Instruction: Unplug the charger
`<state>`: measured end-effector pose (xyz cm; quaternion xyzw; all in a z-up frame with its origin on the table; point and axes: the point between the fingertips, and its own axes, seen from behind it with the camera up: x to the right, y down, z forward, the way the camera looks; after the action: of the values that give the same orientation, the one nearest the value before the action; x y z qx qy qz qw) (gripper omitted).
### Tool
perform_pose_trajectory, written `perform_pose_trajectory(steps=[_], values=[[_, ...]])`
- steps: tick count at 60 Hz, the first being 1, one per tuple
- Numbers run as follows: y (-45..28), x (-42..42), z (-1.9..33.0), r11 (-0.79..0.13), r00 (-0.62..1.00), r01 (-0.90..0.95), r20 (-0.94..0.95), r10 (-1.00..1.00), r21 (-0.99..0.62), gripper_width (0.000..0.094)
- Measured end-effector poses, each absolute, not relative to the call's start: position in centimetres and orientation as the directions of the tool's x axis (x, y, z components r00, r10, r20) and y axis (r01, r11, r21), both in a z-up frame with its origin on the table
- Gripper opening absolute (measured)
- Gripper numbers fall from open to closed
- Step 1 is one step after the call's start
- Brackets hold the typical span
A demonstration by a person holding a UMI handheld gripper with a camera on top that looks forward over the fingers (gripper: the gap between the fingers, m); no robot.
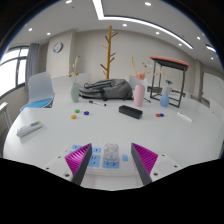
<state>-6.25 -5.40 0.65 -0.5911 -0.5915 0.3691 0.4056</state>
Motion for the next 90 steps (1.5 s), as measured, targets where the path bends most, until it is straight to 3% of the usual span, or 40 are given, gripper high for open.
perform_pose_trajectory(steps=[6, 9, 11, 13, 17, 23, 29, 35, 42, 50, 57, 66, 68, 70, 72, 73, 75, 80, 90], values=[[-5.5, -7.6, 0.7, 0.033, 0.019, 0.385, 0.044, 0.999, -0.922, 0.0803], [-5.5, -8.1, 0.5, 0.028, 0.019, 0.389, 0.038, 0.999, -0.921, 0.0723], [-5.6, -8.3, 0.0, 0.018, 0.019, 0.410, 0.028, 0.999, -0.912, 0.0525], [-5.4, -8.5, 0.0, -0.006, 0.022, 0.422, 0.004, 1.000, -0.907, 0.0193], [-5.4, -8.6, 0.1, 0.018, 0.026, 0.421, 0.032, 0.999, -0.907, 0.0084], [-5.4, -8.9, 0.9, 0.001, 0.039, 0.412, 0.019, 0.999, -0.911, 0.0056], [-4.2, -10.1, 11.4, 0.029, 0.060, 0.216, 0.043, 0.997, -0.976, 0.0054], [-2.2, -11.3, 16.1, -0.101, 0.083, 0.247, -0.083, 0.993, -0.964, 0.0052], [2.5, -10.5, 16.9, -0.100, 0.124, 0.309, -0.064, 0.990, -0.946, 0.0053], [8.3, -8.7, 12.8, -0.040, 0.162, 0.398, 0.028, 0.986, -0.916, 0.0054], [11.0, -7.6, 6.4, -0.048, 0.169, 0.499, 0.043, 0.985, -0.865, 0.0077], [12.6, -7.1, 0.0, -0.046, 0.160, 0.595, 0.063, 0.985, -0.803, 0.0240], [12.7, -7.0, -0.8, -0.049, 0.155, 0.614, 0.059, 0.986, -0.788, 0.0330], [12.9, -6.6, -1.2, -0.054, 0.156, 0.630, 0.058, 0.986, -0.775, 0.0536], [13.0, -6.4, -1.1, -0.052, 0.156, 0.633, 0.061, 0.986, -0.772, 0.0806], [13.0, -6.3, -0.8, -0.048, 0.153, 0.632, 0.063, 0.986, -0.774, 0.0862], [13.2, -5.9, 0.0, -0.037, 0.149, 0.627, 0.074, 0.986, -0.778, 0.0803], [13.1, -4.5, 3.4, -0.003, 0.125, 0.614, 0.094, 0.988, -0.789, 0.0863], [10.8, 2.8, 11.9, 0.034, 0.049, 0.631, 0.084, 0.995, -0.775, 0.0848]])
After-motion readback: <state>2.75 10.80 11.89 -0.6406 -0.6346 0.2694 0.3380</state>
